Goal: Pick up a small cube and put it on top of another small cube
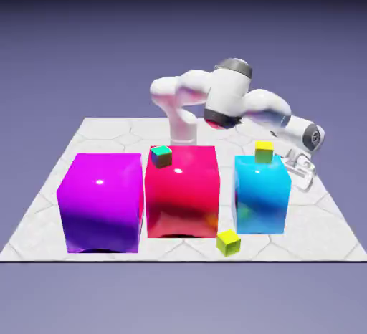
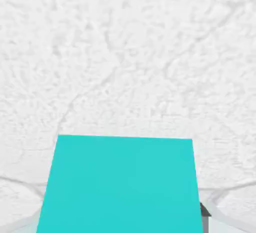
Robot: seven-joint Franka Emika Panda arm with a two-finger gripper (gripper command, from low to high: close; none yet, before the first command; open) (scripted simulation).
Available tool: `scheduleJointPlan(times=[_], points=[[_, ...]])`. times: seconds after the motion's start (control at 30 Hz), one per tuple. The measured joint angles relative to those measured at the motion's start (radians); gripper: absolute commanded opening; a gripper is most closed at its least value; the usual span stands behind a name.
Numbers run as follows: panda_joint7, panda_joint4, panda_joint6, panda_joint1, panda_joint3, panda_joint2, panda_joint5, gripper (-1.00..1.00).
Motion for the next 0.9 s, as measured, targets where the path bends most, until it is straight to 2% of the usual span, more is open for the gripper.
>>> scheduleJointPlan(times=[0.43,0.9], points=[[-0.135,0.024,0.349,0.308,-0.263,-0.439,0.347,-1.00],[-0.552,0.152,0.124,-0.014,-0.208,-0.946,0.720,-1.00]])
